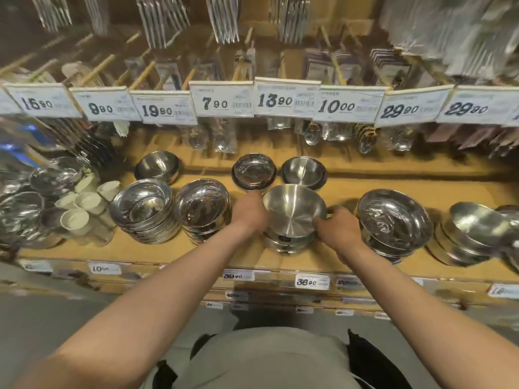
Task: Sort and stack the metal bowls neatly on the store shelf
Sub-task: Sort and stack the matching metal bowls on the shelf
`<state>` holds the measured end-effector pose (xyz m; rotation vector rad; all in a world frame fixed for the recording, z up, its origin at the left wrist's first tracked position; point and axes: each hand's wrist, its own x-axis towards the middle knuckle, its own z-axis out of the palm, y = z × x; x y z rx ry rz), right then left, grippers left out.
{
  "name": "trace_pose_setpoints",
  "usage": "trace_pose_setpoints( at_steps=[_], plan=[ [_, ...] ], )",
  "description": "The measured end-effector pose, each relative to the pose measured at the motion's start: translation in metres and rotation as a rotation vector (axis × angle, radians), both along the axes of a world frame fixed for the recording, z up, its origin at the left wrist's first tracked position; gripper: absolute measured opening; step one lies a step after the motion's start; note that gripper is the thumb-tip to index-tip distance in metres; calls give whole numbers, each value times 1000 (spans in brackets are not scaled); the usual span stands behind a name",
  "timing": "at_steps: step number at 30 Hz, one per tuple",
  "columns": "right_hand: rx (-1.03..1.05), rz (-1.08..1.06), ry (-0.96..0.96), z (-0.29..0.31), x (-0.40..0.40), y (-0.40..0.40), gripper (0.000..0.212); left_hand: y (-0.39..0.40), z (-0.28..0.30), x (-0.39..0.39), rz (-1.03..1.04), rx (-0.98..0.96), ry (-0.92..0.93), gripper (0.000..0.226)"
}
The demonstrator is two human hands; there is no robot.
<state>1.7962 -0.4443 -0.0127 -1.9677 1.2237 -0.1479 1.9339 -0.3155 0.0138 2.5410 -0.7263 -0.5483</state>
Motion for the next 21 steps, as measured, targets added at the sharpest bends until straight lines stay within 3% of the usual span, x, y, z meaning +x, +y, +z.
trace_pose_setpoints(
  at_steps=[4, 8, 21],
  plan=[
    [-19, 53, -38, -2, 5, -6, 33, 1, -1, -2, 44, -32, -1, 28],
    [-27, 87, -73, -5, 8, -9, 31, 4, -6, -5, 130, -68, 25, 19],
    [-67, 151, -42, -14, 6, -15, 25, 5, -14, -5, 219, -155, 136, 40]
  ],
)
